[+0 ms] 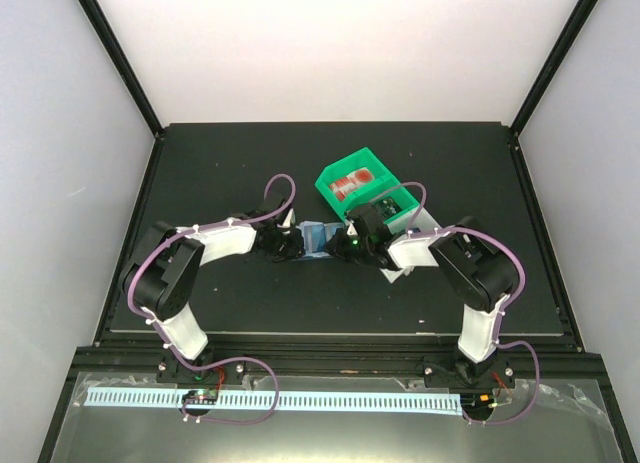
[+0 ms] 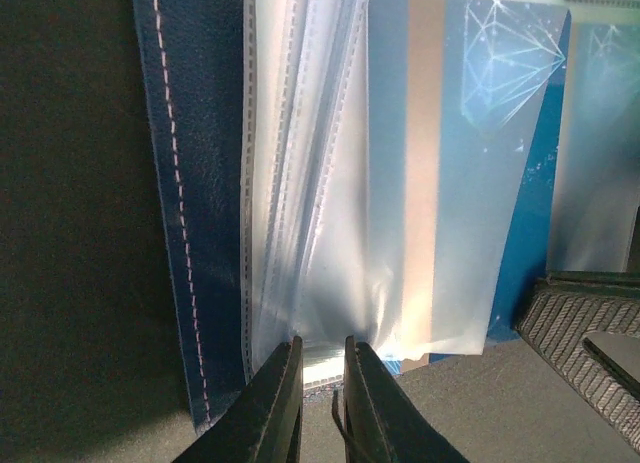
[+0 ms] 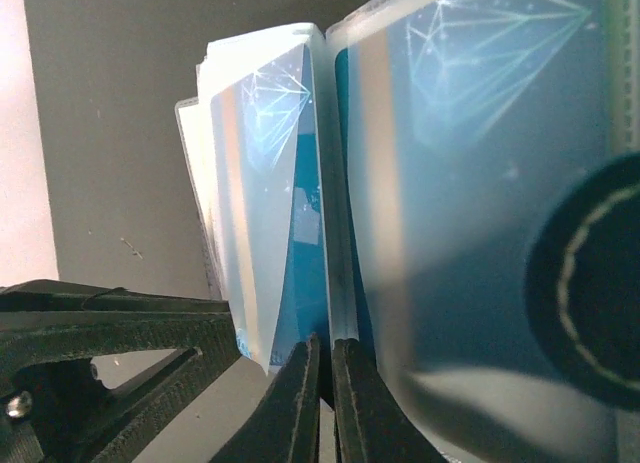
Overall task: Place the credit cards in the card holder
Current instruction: Insert the credit card into the card holder.
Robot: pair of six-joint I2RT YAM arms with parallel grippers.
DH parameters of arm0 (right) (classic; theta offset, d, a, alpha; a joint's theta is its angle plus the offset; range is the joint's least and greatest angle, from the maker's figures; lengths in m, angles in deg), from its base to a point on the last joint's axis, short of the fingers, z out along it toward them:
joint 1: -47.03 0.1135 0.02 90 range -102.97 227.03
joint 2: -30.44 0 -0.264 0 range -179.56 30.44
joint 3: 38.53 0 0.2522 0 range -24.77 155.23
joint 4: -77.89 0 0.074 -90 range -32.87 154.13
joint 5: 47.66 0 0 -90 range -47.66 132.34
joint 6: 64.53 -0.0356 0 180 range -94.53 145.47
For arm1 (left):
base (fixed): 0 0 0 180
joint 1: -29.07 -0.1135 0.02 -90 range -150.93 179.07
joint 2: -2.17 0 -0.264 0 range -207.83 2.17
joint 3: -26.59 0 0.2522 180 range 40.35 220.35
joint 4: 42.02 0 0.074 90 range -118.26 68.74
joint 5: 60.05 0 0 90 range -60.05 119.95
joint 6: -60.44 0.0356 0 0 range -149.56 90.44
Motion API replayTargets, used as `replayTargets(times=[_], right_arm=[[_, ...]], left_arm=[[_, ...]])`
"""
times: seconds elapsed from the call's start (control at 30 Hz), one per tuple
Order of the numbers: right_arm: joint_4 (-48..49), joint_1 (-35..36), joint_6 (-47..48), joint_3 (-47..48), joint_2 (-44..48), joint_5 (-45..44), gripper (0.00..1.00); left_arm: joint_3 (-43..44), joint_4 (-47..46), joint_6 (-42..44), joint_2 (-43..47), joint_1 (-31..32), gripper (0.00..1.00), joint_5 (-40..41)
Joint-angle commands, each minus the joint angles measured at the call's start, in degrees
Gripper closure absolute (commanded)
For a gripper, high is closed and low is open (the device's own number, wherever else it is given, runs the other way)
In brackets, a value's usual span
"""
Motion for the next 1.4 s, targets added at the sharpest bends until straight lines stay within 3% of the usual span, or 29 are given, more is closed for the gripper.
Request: replayTargets(times=[0.0, 0.23, 0.47, 0.83, 1.37], right_arm=[[7.97, 0.09, -0.99, -0.94, -0.99, 2.56, 0.89], [12.36, 0.00, -2.02, -1.78, -1.85, 3.99, 0.85], [11.54, -0.09, -3.67, -2.22, -2.44, 1.26, 0.99], [15.20, -0.47, -6.43, -6.79, -0.64, -3.60, 0.99], [17.01, -0.44, -8.38, -7.04, -0.29, -6.88, 0.99]], left_arm=[[-1.81, 4.69, 0.36, -1.13, 0.35, 0.86, 3.25], [-2.16, 4.62, 0.19, -1.17, 0.34, 0.86, 3.29], [-2.95, 4.55, 0.20, 0.94, 0.36, 0.86, 3.00], [-4.38, 4.83, 0.29, 11.69, 0.27, 0.81, 3.09], [-0.30, -3.87, -0.31, 1.45, 0.27, 0.67, 4.79]])
